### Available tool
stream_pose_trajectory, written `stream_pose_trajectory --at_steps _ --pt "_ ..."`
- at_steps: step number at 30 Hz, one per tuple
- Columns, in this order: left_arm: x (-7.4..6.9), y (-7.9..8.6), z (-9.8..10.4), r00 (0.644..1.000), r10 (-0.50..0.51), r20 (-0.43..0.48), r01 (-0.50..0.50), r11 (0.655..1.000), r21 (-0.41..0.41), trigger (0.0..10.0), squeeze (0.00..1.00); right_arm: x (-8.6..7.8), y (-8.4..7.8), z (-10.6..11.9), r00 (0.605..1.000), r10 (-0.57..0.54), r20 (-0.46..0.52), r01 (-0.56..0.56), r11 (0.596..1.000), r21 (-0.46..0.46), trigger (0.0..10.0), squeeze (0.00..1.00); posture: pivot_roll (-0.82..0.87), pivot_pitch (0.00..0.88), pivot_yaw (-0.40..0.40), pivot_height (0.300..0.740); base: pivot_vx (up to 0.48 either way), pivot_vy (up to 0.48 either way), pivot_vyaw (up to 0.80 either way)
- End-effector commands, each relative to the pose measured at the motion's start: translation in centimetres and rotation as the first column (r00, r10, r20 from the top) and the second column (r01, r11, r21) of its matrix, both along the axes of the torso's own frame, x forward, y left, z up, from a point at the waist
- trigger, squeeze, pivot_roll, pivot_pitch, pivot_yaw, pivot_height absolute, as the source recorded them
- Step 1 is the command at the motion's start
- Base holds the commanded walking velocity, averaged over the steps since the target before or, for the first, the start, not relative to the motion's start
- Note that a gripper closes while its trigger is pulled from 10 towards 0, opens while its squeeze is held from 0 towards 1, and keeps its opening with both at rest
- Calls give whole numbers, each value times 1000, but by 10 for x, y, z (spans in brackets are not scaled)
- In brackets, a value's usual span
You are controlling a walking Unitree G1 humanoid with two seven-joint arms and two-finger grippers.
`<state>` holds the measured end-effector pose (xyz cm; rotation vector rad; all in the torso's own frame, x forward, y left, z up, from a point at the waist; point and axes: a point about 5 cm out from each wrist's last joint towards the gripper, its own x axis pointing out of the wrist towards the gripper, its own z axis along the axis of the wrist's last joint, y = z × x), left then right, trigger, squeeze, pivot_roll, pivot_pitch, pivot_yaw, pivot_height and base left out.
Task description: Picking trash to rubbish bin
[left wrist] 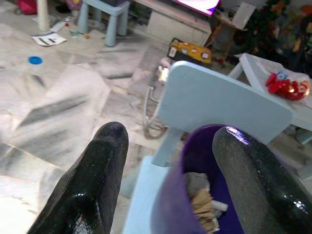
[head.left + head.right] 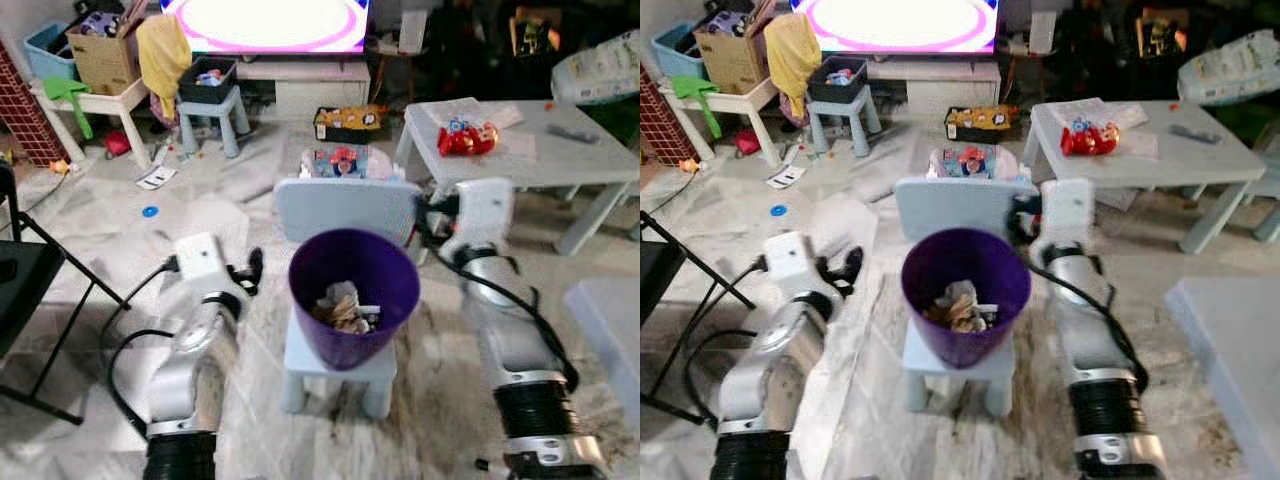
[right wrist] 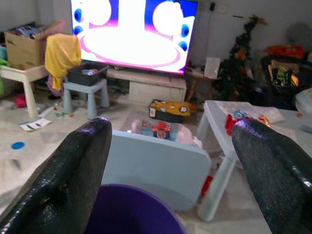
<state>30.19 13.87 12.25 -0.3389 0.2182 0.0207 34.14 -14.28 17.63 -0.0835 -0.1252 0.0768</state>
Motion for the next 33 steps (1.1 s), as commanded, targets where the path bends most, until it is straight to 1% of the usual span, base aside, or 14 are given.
stream_pose_trajectory --at_steps 1,14,19,22,23,24,25,28,33 --pt "-1 -9 -1 1000 -24 3 24 1000 -13 10000 0 -2 -10 -2 999 -35 -4 35 999 -11 10000 0 55 72 -17 740 0 0 0" --pt "1 -11 0 1000 -16 9 16 999 -49 10000 0 0 -13 -1 999 -40 -10 40 999 -14 10000 0 46 71 -21 740 0 0 -36" --pt "1 -11 1 1000 -14 10 14 998 -66 10000 0 0 -12 -1 999 -38 -14 38 999 -12 10000 0 45 70 -22 740 0 0 -702" --pt "2 -11 5 999 -19 37 22 997 -79 10000 0 0 -12 -1 999 -39 -15 39 999 -12 10000 0 45 73 -23 740 0 0 -800" --pt "2 -13 9 998 -26 58 31 995 -94 10000 0 0 -12 -1 999 -40 -16 39 999 -13 10000 0 45 74 -23 740 0 0 -800" --pt "2 -13 9 998 -26 58 31 995 -94 10000 0 0 -12 -1 999 -40 -16 39 999 -13 10000 0 45 74 -23 740 0 0 -800" --pt "3 -15 16 996 -32 86 41 993 -108 10000 0 0 -13 -2 999 -40 -18 40 999 -13 10000 0 45 74 -23 740 0 0 -800" --pt "4 -17 21 995 -39 97 49 994 -103 10000 0 0 -13 -2 999 -42 -21 41 999 -13 10000 0 48 75 -20 740 0 0 -800" --pt "5 -16 21 994 -45 98 54 994 -94 10000 0 -1 -12 -3 999 -41 -23 40 999 -11 10000 0 45 76 -19 740 0 0 -800"
